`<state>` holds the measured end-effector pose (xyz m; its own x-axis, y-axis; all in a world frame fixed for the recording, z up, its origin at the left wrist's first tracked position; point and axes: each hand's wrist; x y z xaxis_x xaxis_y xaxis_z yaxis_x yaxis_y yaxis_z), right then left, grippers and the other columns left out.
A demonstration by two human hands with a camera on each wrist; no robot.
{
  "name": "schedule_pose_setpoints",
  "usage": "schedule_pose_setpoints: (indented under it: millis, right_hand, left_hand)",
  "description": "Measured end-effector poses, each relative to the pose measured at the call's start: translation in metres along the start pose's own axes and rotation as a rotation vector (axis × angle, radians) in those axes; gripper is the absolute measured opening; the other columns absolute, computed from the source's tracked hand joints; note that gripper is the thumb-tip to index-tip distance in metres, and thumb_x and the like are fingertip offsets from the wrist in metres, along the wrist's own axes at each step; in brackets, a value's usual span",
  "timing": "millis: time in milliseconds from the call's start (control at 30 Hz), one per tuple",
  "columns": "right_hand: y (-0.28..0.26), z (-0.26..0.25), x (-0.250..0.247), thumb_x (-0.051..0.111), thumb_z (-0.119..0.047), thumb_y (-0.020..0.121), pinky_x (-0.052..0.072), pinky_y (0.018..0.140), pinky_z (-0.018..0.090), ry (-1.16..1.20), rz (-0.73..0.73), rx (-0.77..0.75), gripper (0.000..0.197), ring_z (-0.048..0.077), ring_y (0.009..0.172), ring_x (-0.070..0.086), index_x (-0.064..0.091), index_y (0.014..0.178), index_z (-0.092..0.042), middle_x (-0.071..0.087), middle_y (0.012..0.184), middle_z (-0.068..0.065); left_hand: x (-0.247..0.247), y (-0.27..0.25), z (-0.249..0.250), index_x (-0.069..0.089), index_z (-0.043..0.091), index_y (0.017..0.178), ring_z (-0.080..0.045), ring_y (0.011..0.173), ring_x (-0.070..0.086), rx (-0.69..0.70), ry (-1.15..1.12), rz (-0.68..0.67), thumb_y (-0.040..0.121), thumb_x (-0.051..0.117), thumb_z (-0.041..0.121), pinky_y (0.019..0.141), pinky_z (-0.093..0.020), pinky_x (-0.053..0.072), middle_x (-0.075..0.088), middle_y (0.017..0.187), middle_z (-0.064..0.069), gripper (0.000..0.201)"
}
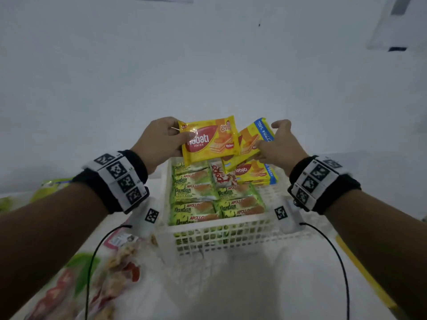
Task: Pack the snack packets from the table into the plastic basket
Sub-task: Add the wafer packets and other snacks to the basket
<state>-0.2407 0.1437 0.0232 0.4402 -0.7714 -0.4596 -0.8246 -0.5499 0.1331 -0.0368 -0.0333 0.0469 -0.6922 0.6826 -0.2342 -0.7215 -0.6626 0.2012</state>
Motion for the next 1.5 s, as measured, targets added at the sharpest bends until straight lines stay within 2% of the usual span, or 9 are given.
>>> schedule_pose_setpoints:
  millis: [267, 400, 600, 733, 867, 1067, 1167, 1300, 1500]
  right_hand:
    - [0.058, 0.018, -0.021, 0.055, -0.005, 0.095, 0.063, 0.08, 0.05, -0.059, -0.121, 0.053, 0.061, 0.036, 0.087, 0.074, 0.022, 0.144, -0.022, 0.064, 0.105, 0.023]
    - [0.078, 0.028, -0.023, 0.056, -0.004, 0.096, 0.061, 0.084, 0.055, -0.163, -0.165, 0.091, 0.046, 0.04, 0.093, 0.073, 0.026, 0.131, -0.014, 0.062, 0.109, 0.026]
    - [0.106, 0.052, -0.022, 0.057, -0.007, 0.094, 0.058, 0.051, 0.03, -0.237, -0.208, 0.218, 0.031, 0.027, 0.07, 0.076, 0.052, 0.123, 0.003, 0.071, 0.098, 0.021]
    - [0.116, 0.066, -0.012, 0.061, -0.007, 0.093, 0.059, 0.051, 0.032, -0.221, -0.212, 0.282, 0.032, 0.028, 0.068, 0.077, 0.054, 0.123, 0.003, 0.072, 0.098, 0.024]
    - [0.124, 0.082, 0.0, 0.067, -0.011, 0.085, 0.064, 0.064, 0.042, -0.253, -0.224, 0.277, 0.04, 0.033, 0.086, 0.074, 0.053, 0.121, 0.0, 0.065, 0.116, 0.022]
    - [0.128, 0.095, 0.012, 0.063, -0.006, 0.093, 0.056, 0.047, 0.031, -0.209, -0.206, 0.346, 0.038, 0.032, 0.076, 0.075, 0.048, 0.127, -0.001, 0.066, 0.112, 0.023]
    - [0.127, 0.101, 0.012, 0.066, -0.02, 0.092, 0.057, 0.053, 0.034, -0.416, -0.19, 0.263, 0.035, 0.027, 0.071, 0.067, 0.04, 0.115, -0.015, 0.06, 0.089, 0.012]
    - [0.123, 0.108, 0.007, 0.068, -0.029, 0.092, 0.031, 0.045, 0.026, -0.582, -0.22, 0.22, 0.032, 0.017, 0.052, 0.041, 0.04, 0.085, -0.015, 0.042, 0.07, 0.003]
    - [0.117, 0.11, 0.011, 0.068, -0.04, 0.094, 0.03, 0.046, 0.027, -0.713, -0.29, 0.191, 0.05, 0.019, 0.047, 0.04, 0.038, 0.064, -0.015, 0.041, 0.056, 0.005]
  left_hand:
    - [0.033, 0.023, 0.013, 0.06, -0.003, 0.114, -0.022, 0.081, 0.077, -0.043, 0.05, 0.007, 0.095, 0.07, 0.014, 0.064, -0.027, 0.061, 0.076, 0.097, -0.014, 0.027]
    - [0.031, 0.033, 0.01, 0.06, -0.002, 0.115, -0.022, 0.083, 0.077, -0.057, 0.061, 0.0, 0.095, 0.07, 0.014, 0.063, -0.027, 0.061, 0.076, 0.099, -0.015, 0.028]
    - [0.027, 0.042, 0.001, 0.059, -0.003, 0.117, -0.022, 0.083, 0.077, -0.077, 0.077, -0.034, 0.095, 0.07, 0.015, 0.063, -0.026, 0.06, 0.076, 0.1, -0.015, 0.03]
    - [0.023, 0.045, -0.004, 0.06, 0.0, 0.114, -0.023, 0.085, 0.077, -0.076, 0.08, -0.051, 0.095, 0.07, 0.016, 0.065, -0.028, 0.061, 0.077, 0.098, -0.014, 0.027]
    - [0.016, 0.045, -0.007, 0.061, 0.003, 0.112, -0.023, 0.088, 0.077, -0.07, 0.091, -0.069, 0.094, 0.07, 0.016, 0.07, -0.032, 0.064, 0.078, 0.098, -0.011, 0.024]
    - [0.011, 0.046, -0.01, 0.061, 0.002, 0.114, -0.02, 0.086, 0.077, -0.085, 0.085, -0.053, 0.094, 0.07, 0.016, 0.066, -0.027, 0.062, 0.078, 0.099, -0.01, 0.026]
    - [0.013, 0.047, -0.012, 0.061, 0.002, 0.114, -0.02, 0.086, 0.077, -0.089, 0.082, -0.055, 0.094, 0.07, 0.016, 0.064, -0.026, 0.061, 0.077, 0.099, -0.011, 0.026]
    - [0.016, 0.051, -0.015, 0.06, 0.002, 0.114, -0.021, 0.087, 0.077, -0.092, 0.081, -0.056, 0.094, 0.07, 0.015, 0.067, -0.029, 0.062, 0.078, 0.098, -0.011, 0.026]
    - [0.018, 0.055, -0.018, 0.061, 0.003, 0.114, -0.022, 0.088, 0.077, -0.089, 0.114, -0.065, 0.094, 0.071, 0.018, 0.072, -0.034, 0.064, 0.078, 0.097, -0.009, 0.027]
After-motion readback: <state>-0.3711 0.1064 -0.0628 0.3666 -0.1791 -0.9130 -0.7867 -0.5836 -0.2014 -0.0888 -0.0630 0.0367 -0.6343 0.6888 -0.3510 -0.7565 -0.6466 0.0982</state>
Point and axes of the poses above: each hand's wrist, its own y-axis towards the middle knuckle, its own x-axis out of the palm, z = x × y
